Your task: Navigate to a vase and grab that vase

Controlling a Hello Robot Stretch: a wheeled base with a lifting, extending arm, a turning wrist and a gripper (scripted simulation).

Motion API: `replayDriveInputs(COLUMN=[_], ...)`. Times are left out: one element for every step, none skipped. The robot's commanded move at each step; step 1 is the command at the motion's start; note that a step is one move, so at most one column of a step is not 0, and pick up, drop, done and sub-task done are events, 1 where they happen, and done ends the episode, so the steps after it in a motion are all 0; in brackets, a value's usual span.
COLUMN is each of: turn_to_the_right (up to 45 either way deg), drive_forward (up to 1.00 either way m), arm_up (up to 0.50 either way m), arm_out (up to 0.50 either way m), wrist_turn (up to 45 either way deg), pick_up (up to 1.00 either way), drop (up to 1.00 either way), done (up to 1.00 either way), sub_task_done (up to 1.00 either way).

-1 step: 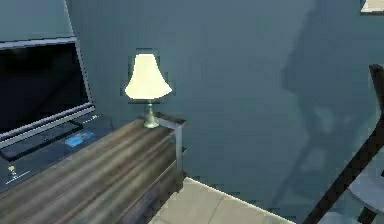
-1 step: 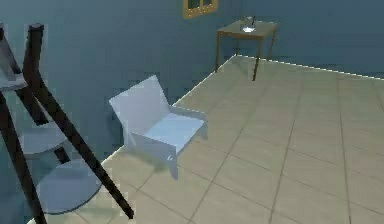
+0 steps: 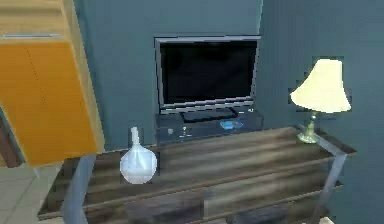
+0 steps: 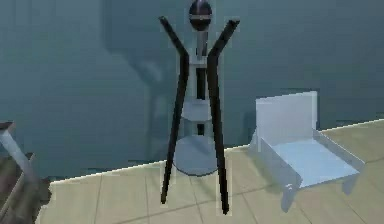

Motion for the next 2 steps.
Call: replayDriveInputs(turn_to_the_right=[-45.0, -45.0], drive_forward=[0.0, 0.0], arm_up=[0.0, 0.0], arm_out=[0.0, 0.0], wrist_turn=[0.0, 0.0], pick_up=[0.0, 0.0], drop=[0.0, 0.0], done=[0.0, 0.0], sub_task_done=[0.0, 0.0])
